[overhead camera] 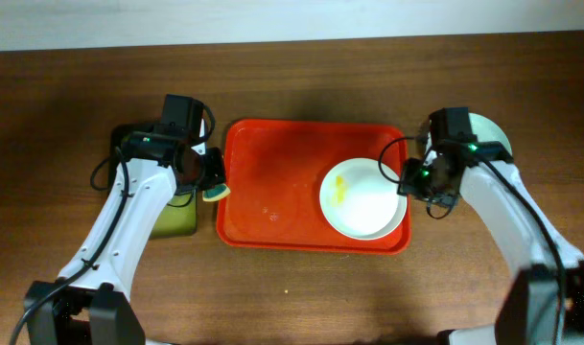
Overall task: Clean dirty plates on tray and stack at the side
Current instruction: 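Reach the right gripper to the white plate rim and grip it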
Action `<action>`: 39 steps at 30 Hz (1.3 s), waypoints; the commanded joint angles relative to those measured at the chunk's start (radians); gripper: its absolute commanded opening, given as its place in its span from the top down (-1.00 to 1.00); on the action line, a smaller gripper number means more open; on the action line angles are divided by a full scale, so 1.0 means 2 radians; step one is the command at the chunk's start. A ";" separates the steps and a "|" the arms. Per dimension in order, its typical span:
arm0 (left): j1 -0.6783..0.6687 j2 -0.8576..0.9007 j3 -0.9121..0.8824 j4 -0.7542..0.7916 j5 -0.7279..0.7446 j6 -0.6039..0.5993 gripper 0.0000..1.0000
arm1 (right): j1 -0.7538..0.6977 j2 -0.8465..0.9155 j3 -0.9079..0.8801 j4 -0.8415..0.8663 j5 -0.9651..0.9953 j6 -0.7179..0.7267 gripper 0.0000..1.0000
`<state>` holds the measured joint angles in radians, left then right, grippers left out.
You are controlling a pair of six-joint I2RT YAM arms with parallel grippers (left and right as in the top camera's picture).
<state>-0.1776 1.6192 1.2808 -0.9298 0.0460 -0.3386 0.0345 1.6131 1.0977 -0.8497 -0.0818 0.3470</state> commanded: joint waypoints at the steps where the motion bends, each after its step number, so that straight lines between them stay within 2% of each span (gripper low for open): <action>1: 0.000 -0.007 -0.002 0.003 0.005 0.010 1.00 | 0.003 0.062 0.000 0.008 0.003 0.013 0.44; 4: 0.000 -0.007 -0.002 0.005 0.005 0.010 1.00 | 0.003 0.094 0.000 0.018 0.002 -0.001 0.44; 12: 0.000 -0.007 -0.002 0.010 0.005 0.010 1.00 | 0.003 0.096 0.002 0.021 0.006 -0.028 0.39; 19: 0.001 -0.007 -0.002 0.011 0.005 0.010 1.00 | 0.003 0.096 0.080 -0.061 0.018 -0.040 0.32; 23: 0.001 -0.007 -0.002 0.011 0.005 0.010 1.00 | 0.003 0.097 0.064 -0.063 0.017 -0.054 0.34; 28: 0.001 -0.007 -0.002 0.009 0.005 0.010 1.00 | 0.003 0.098 0.028 -0.026 -0.002 -0.054 0.50; 32: 0.001 -0.007 -0.002 0.010 0.005 0.010 1.00 | 0.003 0.098 0.028 -0.024 -0.007 -0.054 0.55; 35: 0.001 -0.007 -0.002 0.010 0.005 0.010 1.00 | 0.003 0.098 0.028 -0.022 -0.008 -0.054 0.70; 39: 0.001 -0.007 -0.002 0.010 0.005 0.010 1.00 | 0.025 0.098 0.028 -0.012 -0.007 -0.054 0.70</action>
<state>-0.1776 1.6192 1.2808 -0.9115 0.0463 -0.3351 0.0452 1.8076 1.1599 -0.8848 -0.0875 0.2390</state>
